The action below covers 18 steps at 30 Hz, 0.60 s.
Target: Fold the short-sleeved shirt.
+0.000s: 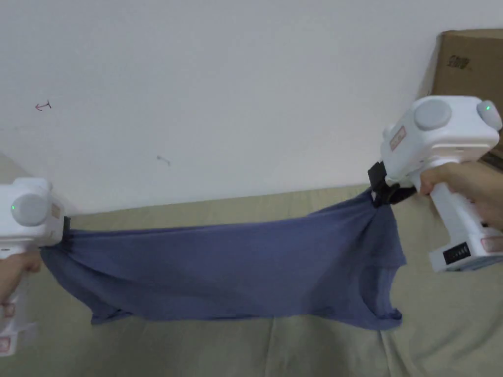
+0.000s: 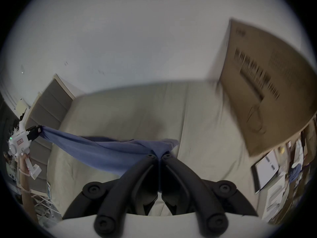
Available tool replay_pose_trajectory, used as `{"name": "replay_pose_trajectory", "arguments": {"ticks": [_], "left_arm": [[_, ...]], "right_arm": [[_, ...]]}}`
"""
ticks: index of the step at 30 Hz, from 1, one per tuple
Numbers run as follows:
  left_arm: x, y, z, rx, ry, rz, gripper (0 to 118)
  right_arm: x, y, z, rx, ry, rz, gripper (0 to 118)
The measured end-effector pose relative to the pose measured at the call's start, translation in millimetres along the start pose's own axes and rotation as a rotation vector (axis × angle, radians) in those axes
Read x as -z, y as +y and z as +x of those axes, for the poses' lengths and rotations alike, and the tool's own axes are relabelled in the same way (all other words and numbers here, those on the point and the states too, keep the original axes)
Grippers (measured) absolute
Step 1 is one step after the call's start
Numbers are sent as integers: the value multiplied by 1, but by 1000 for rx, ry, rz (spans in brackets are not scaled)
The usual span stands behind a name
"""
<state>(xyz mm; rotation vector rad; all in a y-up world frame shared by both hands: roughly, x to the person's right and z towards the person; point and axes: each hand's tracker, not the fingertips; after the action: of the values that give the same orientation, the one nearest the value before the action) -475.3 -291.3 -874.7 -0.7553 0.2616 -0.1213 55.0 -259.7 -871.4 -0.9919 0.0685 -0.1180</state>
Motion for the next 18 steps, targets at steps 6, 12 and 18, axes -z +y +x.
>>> {"name": "replay_pose_trajectory", "arguments": {"ticks": [6,12,18], "left_arm": [[35,-64,3,-67,-39,-84,1],[-2,-120,-21,-104,-61,-39,1],[-69,-214,-41,-97,-124,-40,1]], "right_arm": [[65,-50,26,46,21,-94,0],[46,-122,40,136,146,-81,0],[2,-258,38,244,182,22,0]]}}
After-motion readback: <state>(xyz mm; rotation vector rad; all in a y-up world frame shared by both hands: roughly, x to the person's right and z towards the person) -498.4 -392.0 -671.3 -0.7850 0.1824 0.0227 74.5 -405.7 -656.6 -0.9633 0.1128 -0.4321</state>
